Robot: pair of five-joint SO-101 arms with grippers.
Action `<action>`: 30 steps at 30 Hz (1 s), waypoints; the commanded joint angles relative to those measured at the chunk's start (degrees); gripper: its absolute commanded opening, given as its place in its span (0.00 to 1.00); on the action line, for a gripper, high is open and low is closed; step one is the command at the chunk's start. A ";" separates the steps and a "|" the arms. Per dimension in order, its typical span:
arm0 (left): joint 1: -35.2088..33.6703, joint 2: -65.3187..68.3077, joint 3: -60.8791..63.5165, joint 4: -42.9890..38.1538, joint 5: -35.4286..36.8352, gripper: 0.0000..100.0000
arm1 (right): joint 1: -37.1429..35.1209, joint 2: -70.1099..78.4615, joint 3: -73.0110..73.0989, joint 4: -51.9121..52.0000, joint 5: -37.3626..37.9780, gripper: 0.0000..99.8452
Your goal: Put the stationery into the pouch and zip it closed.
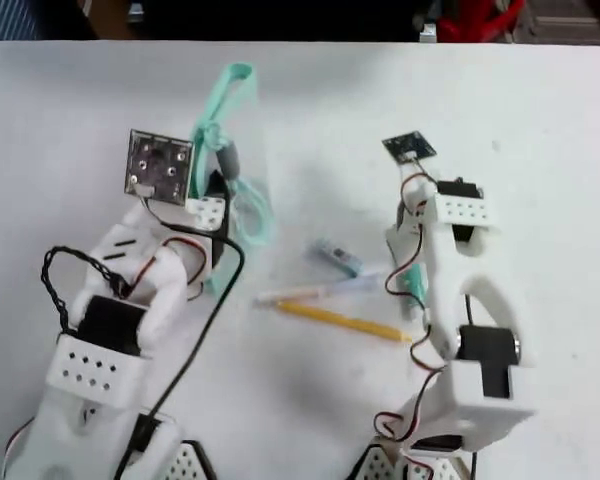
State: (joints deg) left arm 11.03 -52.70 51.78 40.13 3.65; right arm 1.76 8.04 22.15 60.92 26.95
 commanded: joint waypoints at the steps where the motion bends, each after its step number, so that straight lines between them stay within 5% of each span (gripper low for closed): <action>1: 0.04 2.95 2.37 0.35 0.79 0.02 | -0.40 4.00 -0.53 -2.07 0.62 0.20; 4: 0.04 2.95 2.46 0.18 0.70 0.02 | 0.04 5.58 -2.37 -1.19 0.09 0.18; 8: -0.13 2.95 2.46 0.09 0.70 0.02 | -0.13 5.76 -2.37 -2.95 0.09 0.01; 15: 0.13 2.95 2.46 0.35 0.70 0.02 | -0.22 -0.04 -5.89 1.01 0.09 0.02; 24: 0.40 2.95 2.11 1.85 0.79 0.02 | -5.14 -29.41 -10.20 10.33 0.62 0.02; 30: 6.73 -2.77 4.66 3.78 -2.46 0.02 | -8.40 -40.57 -10.46 11.74 -1.41 0.02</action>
State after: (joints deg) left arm 12.70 -53.32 52.04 41.63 3.65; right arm -4.66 -27.47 14.77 71.38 26.86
